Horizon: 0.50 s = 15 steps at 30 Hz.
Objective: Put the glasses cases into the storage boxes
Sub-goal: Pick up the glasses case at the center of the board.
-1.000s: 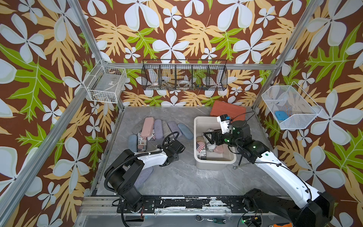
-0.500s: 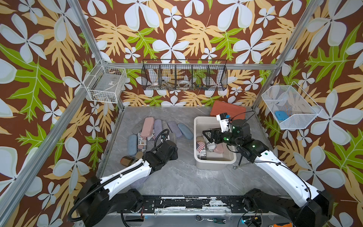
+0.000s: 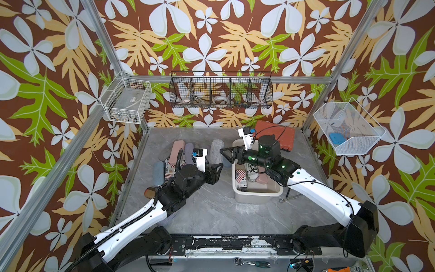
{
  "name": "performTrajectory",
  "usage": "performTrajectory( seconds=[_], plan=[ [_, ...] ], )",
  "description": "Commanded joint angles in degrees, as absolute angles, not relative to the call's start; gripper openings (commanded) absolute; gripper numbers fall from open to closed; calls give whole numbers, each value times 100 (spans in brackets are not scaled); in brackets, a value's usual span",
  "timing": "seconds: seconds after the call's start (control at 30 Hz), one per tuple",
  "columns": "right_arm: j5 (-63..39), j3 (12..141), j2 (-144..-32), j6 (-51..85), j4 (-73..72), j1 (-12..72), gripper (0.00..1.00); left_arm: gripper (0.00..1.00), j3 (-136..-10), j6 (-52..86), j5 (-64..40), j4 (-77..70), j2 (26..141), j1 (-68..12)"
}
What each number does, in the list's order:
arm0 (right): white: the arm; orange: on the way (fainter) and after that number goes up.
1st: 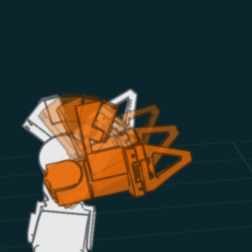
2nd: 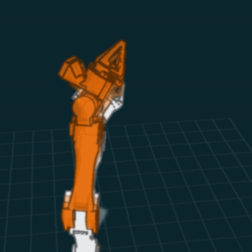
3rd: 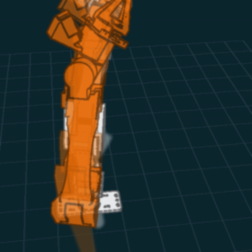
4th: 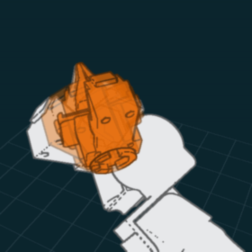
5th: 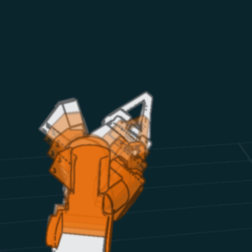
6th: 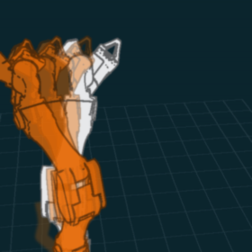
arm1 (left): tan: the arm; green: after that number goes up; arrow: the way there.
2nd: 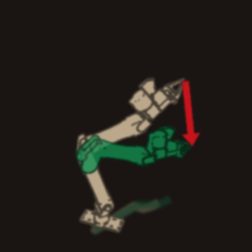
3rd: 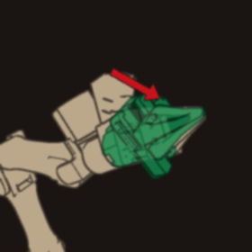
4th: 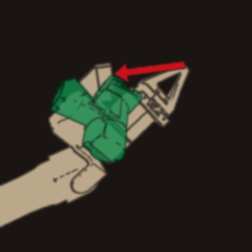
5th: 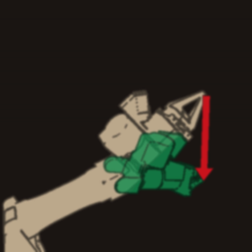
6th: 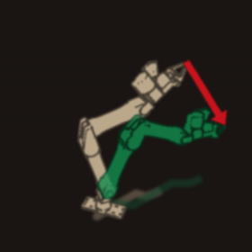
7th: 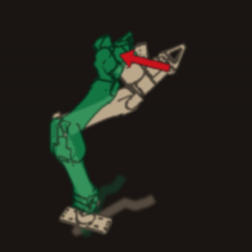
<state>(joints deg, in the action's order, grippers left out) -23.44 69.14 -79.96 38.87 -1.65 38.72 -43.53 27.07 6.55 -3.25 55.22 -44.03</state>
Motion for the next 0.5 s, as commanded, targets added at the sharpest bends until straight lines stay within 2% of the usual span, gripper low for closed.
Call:
performTrajectory(
  seconds=[0.0, 0.07, 0.23, 0.33, 0.47],
  plan=[
    [-2383, 7090, -8183, 3958, -475, 4037, 81, 45, -4395, 2525, 524, -555, 5520, -4403],
    [-2274, 7144, -8297, 3997, -483, 4109, 74, 45, -4387, 2505, 520, -525, 5508, -4404],
    [-2062, 7276, -8446, 4016, -404, 4246, 41, 48, -4335, 2428, 623, -501, 5475, -4410],
    [-1951, 7336, -8481, 3965, -344, 4314, 31, 55, -4303, 2335, 664, -509, 5496, -4403],
    [-1908, 7322, -8482, 3948, -386, 4323, 25, 90, -4183, 2259, 740, -571, 5408, -4403]
  ],
)
